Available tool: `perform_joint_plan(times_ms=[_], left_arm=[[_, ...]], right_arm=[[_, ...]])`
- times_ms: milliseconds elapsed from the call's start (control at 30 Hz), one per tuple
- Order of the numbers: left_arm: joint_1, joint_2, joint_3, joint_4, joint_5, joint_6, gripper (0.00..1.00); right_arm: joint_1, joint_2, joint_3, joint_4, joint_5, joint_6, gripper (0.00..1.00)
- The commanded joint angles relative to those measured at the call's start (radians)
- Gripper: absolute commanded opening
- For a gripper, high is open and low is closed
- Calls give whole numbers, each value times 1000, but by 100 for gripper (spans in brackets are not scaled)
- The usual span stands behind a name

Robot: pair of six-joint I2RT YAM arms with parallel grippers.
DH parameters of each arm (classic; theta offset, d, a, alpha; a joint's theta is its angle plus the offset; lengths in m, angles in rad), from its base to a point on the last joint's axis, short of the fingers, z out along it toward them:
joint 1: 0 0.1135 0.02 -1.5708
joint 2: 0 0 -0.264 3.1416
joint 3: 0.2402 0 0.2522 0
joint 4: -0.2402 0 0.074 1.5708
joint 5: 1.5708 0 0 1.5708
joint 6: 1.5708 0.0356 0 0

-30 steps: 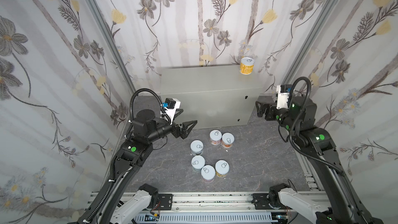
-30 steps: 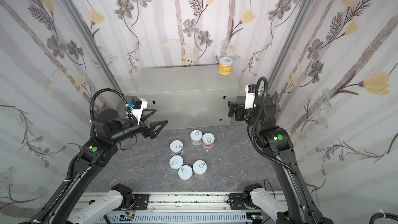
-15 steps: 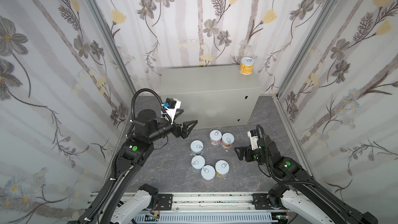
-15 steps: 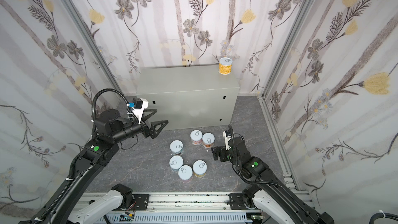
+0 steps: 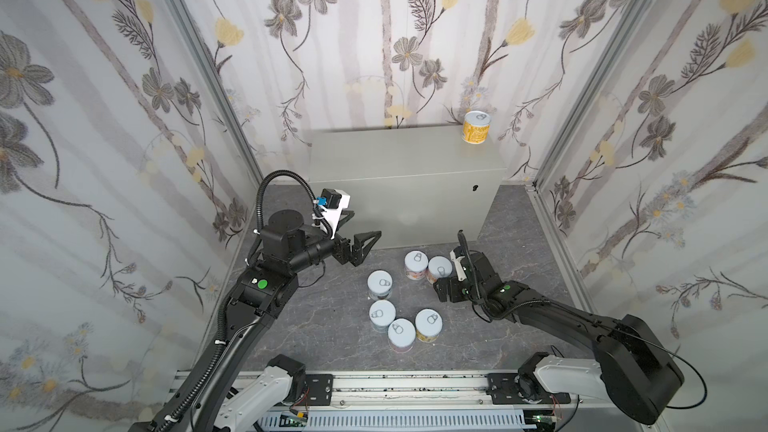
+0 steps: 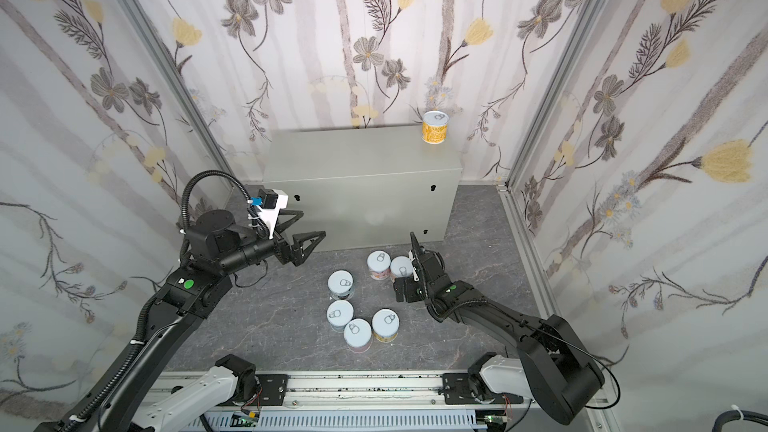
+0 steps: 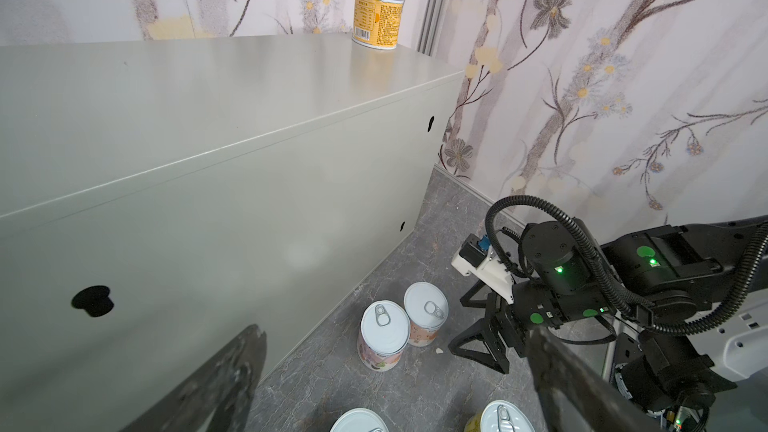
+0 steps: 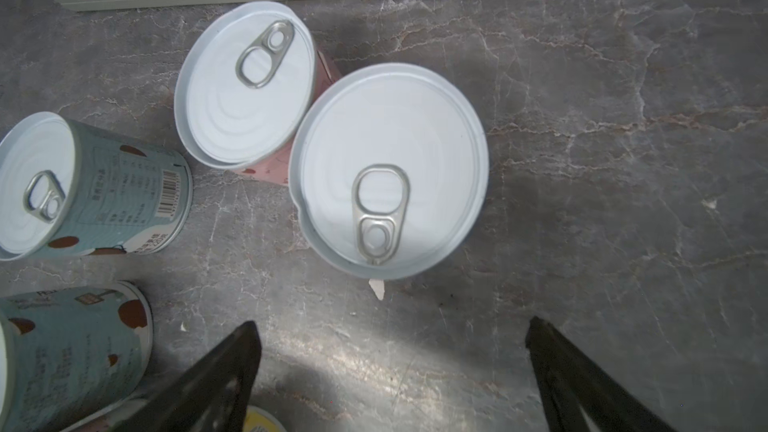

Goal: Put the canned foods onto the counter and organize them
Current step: 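Lower the right gripper toward the orange-labelled can in the cluster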

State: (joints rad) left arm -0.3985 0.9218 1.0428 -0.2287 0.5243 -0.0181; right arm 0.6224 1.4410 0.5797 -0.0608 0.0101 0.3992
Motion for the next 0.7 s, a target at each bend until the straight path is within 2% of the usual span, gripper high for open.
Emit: perform_joint_plan(times_ms=[0, 333, 667], left_arm=[[0, 3, -3, 31, 6, 14, 100], [0, 2, -4, 34, 10, 14, 100], [-4, 12, -6, 39, 9, 12, 100]], right_arm=[[5, 39, 23, 111, 30, -21, 100], [16, 136, 72, 152, 112, -31, 100], [24, 214, 78, 234, 167, -60, 94]])
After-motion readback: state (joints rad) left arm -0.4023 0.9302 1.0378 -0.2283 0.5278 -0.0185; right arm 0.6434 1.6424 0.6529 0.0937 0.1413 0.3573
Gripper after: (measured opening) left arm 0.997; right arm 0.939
